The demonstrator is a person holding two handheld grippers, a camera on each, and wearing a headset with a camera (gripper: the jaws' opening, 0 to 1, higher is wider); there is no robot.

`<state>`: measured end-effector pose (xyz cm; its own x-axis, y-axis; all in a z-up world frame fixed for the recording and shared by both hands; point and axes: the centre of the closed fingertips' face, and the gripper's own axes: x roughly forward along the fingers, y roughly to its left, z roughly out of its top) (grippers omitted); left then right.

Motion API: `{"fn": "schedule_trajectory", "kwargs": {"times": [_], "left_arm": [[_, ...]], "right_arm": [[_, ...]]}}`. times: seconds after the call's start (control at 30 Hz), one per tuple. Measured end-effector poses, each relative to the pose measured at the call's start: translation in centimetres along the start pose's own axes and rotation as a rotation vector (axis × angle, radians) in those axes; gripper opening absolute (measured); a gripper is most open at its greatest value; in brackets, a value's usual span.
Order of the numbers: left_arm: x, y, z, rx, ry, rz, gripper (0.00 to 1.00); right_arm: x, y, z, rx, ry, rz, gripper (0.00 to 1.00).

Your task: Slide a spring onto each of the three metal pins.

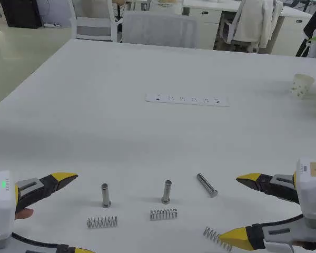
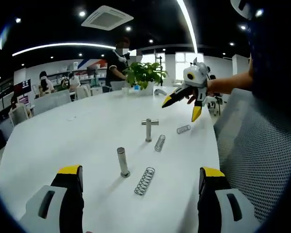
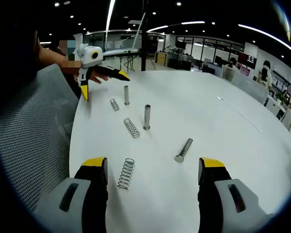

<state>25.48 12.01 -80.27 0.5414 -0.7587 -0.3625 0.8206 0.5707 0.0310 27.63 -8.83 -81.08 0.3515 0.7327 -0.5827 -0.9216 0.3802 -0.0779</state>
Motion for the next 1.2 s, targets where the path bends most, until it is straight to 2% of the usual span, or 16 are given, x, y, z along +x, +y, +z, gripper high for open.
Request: {"fn": "schedule_trajectory", "kwargs": {"times": [1.2], "left_arm": [[0.02, 0.40, -0.15, -0.006, -0.004, 0.003, 0.97]], "right_arm": [[0.19, 0.02, -0.13, -0.001, 0.018, 0.004, 0.75]]}}
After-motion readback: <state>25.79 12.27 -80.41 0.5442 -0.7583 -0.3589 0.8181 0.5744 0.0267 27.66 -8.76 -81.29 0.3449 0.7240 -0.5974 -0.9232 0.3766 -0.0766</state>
